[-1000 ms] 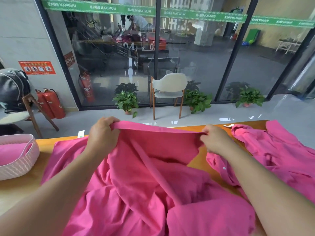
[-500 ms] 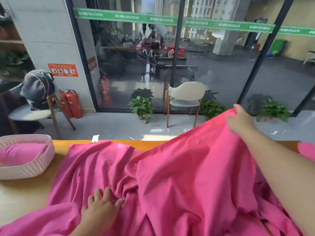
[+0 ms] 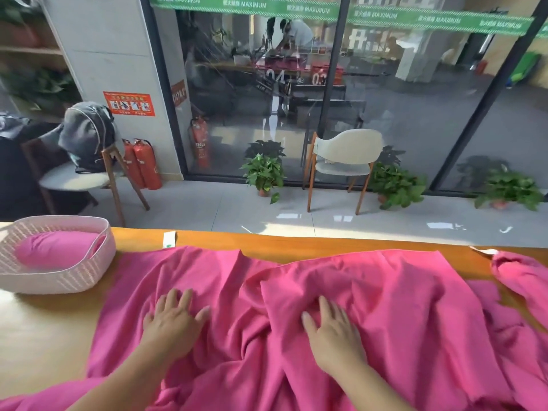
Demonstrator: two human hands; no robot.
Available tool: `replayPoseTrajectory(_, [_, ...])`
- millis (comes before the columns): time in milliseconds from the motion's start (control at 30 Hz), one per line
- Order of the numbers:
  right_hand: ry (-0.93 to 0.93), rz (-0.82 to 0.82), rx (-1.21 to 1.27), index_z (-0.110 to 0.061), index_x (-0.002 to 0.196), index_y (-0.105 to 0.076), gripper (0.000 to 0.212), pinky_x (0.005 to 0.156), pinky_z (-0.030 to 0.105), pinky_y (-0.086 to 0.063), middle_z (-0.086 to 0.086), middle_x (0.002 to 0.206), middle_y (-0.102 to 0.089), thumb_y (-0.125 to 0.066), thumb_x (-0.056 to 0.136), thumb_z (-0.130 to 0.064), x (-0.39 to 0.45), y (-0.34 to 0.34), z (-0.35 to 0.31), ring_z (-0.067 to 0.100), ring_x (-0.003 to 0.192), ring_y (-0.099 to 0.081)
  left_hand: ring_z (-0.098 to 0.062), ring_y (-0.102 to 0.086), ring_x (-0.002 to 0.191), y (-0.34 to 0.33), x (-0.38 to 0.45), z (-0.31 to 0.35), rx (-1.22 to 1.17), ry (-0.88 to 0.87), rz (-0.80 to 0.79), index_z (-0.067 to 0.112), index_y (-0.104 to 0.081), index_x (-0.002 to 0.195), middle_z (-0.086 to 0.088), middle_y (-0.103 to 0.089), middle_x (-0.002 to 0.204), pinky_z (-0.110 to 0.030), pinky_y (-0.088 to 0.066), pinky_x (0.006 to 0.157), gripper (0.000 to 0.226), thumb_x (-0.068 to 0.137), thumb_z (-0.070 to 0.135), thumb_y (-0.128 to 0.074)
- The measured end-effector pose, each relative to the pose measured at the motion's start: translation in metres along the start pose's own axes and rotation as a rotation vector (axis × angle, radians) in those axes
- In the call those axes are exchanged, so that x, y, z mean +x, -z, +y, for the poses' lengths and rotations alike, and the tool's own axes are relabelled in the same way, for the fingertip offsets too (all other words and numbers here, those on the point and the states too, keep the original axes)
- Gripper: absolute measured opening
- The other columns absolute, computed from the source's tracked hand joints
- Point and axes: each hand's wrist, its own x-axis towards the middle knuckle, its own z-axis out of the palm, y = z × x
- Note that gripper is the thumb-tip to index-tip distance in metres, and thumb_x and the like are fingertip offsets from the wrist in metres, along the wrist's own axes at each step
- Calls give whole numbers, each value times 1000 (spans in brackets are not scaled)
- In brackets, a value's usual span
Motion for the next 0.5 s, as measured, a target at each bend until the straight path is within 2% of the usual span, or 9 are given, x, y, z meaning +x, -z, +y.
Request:
replayPoseTrajectory(100, [-98,27,-6,-19,159,-12,74,123,36,-4,1,166,-8,-17,99,-63,20,2,29,18,153,-5,-21,12,150,-21,24,-40,41,71,-3,32,0,155,3,14,163,-51,-1,118,84,88,76,-24])
replayPoseTrajectory(233, [-205,42,-46,-12,158,-7,71,121,32,2,7,166,-1,-17,103,-56,41,20,63,20,153,1,-20,8,150,-10,53,-80,88,92,68,33,-2,155,3,11,163,-49,-3,119,84,87,78,-24])
replayPoseTrajectory(400, [-275,31,-99,-5,157,-4,73,121,31,4,12,166,0,-24,104,-52,53,22,77,25,153,3,-25,3,150,-5,55,-77,69,74,139,27,-12,154,-4,5,164,-45,-3,120,72,95,64,-30])
replayPoseTrajectory(500, [-374,80,-4,-2,157,-6,77,120,31,-3,15,165,0,-31,103,-52,47,19,88,25,153,1,-25,7,150,-13,39,-66,26,58,157,26,-5,156,-3,9,163,-44,-1,120,67,99,52,-29])
